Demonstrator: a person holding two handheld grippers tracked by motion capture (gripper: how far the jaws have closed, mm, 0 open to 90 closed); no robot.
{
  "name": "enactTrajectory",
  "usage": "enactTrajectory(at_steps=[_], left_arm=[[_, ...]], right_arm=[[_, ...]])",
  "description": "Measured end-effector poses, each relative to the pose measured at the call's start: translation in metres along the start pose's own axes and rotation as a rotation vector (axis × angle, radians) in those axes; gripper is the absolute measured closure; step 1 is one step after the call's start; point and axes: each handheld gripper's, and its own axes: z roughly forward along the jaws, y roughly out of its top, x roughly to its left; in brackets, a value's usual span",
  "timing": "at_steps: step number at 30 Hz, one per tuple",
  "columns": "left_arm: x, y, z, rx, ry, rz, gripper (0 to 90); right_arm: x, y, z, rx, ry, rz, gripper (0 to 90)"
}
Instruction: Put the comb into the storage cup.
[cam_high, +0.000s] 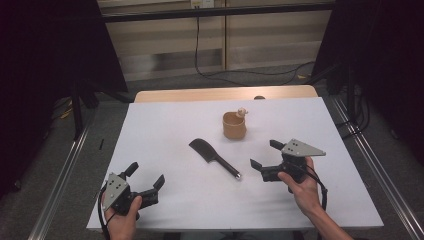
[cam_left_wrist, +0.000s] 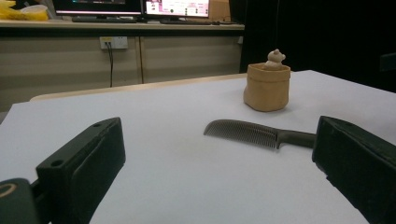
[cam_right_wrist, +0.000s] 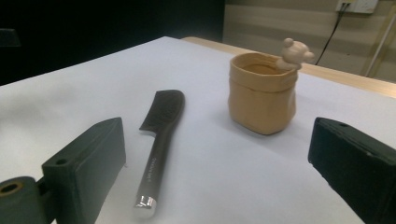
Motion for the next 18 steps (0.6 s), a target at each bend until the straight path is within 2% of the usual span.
enactTrajectory(at_steps=[4, 6, 7, 15, 16, 18], left_arm=[[-0.001, 0.0, 0.0, 0.003, -0.002, 0.003, 2.8], [-0.001, 0.0, 0.0, 0.003, -0.004, 0.003, 2.8], [-0.001, 0.0, 0.0, 0.004, -0.006, 0.003, 2.8], [0.0, 0.0, 0.0, 0.002, -0.003, 0.011, 2.8], [0.0, 0.0, 0.0, 0.003, -0.004, 0.01, 2.8], [-0.001, 0.0, 0.001, 0.001, -0.006, 0.005, 2.7]], right_arm=[[0.002, 0.007, 0.008, 0.036, 0.027, -0.013, 3.5], [0.003, 0.01, 0.013, 0.063, 0.051, -0.017, 3.3], [0.003, 0.012, 0.018, 0.096, 0.079, -0.016, 3.5], [0.005, 0.017, 0.027, 0.139, 0.107, -0.026, 3.2], [0.006, 0.019, 0.031, 0.169, 0.141, -0.021, 4.3], [0.007, 0.021, 0.034, 0.195, 0.155, -0.026, 4.3]])
